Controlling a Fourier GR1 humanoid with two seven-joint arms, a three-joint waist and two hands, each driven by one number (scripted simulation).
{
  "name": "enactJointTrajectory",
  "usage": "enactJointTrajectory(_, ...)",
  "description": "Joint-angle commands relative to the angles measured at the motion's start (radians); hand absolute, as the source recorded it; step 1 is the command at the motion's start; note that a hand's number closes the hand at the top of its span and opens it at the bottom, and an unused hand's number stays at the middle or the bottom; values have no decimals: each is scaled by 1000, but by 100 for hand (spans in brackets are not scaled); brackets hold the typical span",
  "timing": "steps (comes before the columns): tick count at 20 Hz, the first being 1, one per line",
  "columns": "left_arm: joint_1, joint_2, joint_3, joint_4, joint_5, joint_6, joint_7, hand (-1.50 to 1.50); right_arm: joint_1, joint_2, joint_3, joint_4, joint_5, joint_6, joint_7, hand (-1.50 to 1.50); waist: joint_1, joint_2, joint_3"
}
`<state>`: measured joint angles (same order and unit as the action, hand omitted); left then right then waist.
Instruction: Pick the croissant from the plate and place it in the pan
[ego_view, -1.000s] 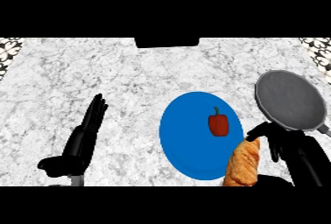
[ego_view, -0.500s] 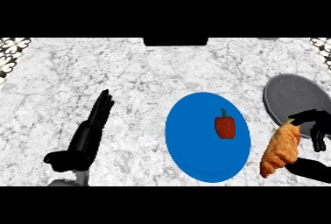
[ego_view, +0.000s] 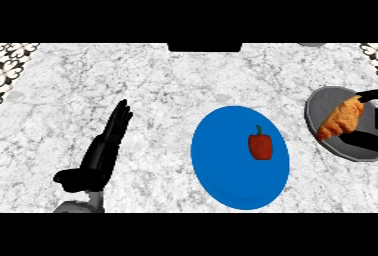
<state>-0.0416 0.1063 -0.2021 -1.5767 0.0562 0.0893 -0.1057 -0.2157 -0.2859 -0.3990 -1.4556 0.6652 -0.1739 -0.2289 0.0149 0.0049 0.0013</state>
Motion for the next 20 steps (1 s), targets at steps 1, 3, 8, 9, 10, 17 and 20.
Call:
enactJointTrajectory(1, -49, -13, 12, 28, 6, -4, 25, 0, -129, -43, -91, 311, -67, -108, -169, 150, 3, 3, 1)
enactJointTrajectory(3, -41, -29, 6, 71, -27, 10, -35, 0, -248, -63, -68, 432, -41, -134, -162, 150, 3, 1, 0)
enactJointTrajectory(8, -9, -33, -20, 1, -29, -1, 7, 0, -384, -211, -162, 762, -107, -152, -337, 150, 11, 3, 1)
enactJointTrajectory(9, -27, -33, -12, 16, -22, -7, 8, 0, -438, -211, -144, 833, -76, -185, -352, 150, 19, 6, 1)
enactJointTrajectory(10, -30, -10, 13, 21, -1, -24, 3, 0, -357, -239, -90, 799, -26, -29, -200, 150, 22, 9, 0)
enactJointTrajectory(17, -38, -18, -3, -5, -3, -30, 19, 0, -441, -219, 1, 1043, 44, 141, -204, -150, 51, 17, 3)
enactJointTrajectory(20, 20, -38, -31, 11, -34, -13, -34, 0, -528, -214, -18, 1123, 32, 124, -248, -150, 42, 12, 3)
